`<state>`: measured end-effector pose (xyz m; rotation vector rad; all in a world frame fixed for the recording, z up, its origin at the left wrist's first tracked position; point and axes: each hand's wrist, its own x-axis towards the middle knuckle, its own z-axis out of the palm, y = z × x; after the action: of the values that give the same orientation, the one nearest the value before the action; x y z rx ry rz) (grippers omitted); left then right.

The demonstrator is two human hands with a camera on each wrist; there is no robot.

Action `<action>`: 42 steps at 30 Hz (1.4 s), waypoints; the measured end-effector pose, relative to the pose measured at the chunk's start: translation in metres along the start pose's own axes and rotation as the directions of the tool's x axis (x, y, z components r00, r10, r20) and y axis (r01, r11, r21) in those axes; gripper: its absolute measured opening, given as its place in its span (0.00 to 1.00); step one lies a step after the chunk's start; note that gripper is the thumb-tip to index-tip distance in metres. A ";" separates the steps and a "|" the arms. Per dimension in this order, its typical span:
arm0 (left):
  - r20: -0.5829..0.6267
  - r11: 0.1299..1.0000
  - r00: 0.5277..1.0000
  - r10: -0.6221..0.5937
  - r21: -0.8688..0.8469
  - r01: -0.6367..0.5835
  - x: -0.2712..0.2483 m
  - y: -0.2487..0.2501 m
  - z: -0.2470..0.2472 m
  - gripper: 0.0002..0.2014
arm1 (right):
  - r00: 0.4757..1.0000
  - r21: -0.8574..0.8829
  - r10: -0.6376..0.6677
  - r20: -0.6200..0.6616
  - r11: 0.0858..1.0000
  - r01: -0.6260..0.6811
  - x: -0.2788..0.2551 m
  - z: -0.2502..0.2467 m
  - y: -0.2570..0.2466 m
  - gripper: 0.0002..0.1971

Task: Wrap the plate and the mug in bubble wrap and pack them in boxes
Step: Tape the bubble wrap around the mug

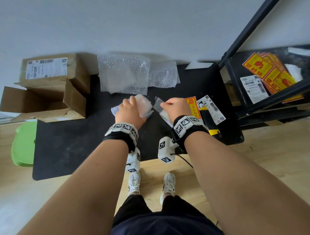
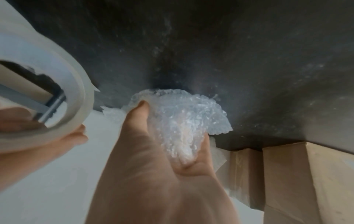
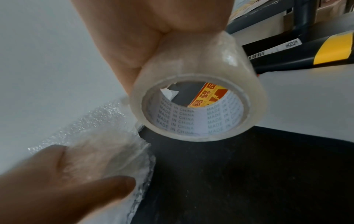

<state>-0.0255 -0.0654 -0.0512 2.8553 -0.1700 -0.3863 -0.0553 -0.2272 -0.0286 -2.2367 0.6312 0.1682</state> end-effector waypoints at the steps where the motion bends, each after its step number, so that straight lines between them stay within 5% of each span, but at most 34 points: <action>1: 0.012 0.999 1.000 -0.025 -0.029 0.025 0.003 -0.001 -0.003 0.43 | 1.000 0.001 0.000 -0.004 1.000 0.000 0.001 0.000 0.001 0.11; 8: 0.107 0.979 0.983 -0.147 -0.123 0.160 0.014 -0.008 -0.010 0.29 | 0.999 0.012 0.014 -0.037 1.000 -0.014 0.005 -0.002 0.002 0.11; 12: 0.229 0.913 0.933 -0.276 -0.240 0.329 0.018 -0.006 -0.014 0.32 | 0.997 0.026 0.018 -0.069 1.000 -0.016 0.002 -0.005 -0.001 0.11; 18: 0.463 0.571 0.795 -0.391 -0.555 0.605 0.009 -0.019 -0.009 0.41 | 0.995 0.038 0.004 -0.105 0.999 0.000 -0.008 -0.009 -0.002 0.12; 22: 0.529 0.415 0.744 -0.408 -0.619 0.667 -0.006 -0.022 0.000 0.50 | 0.996 0.043 0.003 -0.091 0.999 0.001 -0.014 -0.007 0.002 0.11; 26: 0.473 0.505 0.769 -0.429 -0.580 0.639 -0.016 -0.034 0.000 0.31 | 0.998 0.047 0.003 -0.061 0.999 0.000 -0.020 -0.002 0.003 0.11; 31: 0.265 0.687 0.888 -0.375 -0.564 0.459 -0.023 -0.049 0.002 0.34 | 0.999 0.037 -0.029 -0.037 0.999 0.030 -0.026 0.007 -0.004 0.11; 34: 0.273 0.702 0.902 -0.335 -0.565 0.432 -0.023 -0.048 0.001 0.27 | 0.999 0.033 -0.043 -0.024 0.998 0.044 -0.029 0.010 -0.008 0.11; 36: 0.328 0.605 0.856 -0.400 -0.607 0.515 -0.024 -0.047 -0.001 0.27 | 0.998 0.030 -0.054 -0.016 0.998 0.054 -0.029 0.010 -0.011 0.11; 40: 0.507 0.254 0.742 -0.438 -0.722 0.644 -0.028 -0.042 -0.006 0.22 | 0.997 0.024 -0.069 -0.039 0.997 0.070 -0.029 0.007 -0.014 0.11; 42: 0.508 0.301 0.743 -0.436 -0.696 0.652 -0.031 -0.039 -0.007 0.16 | 0.995 0.013 -0.077 -0.057 0.997 0.078 -0.029 0.007 -0.014 0.11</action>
<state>-0.0499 -0.0214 -0.0472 1.7403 0.8079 -0.6881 -0.0729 -0.2030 -0.0147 -2.2543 0.5728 0.0606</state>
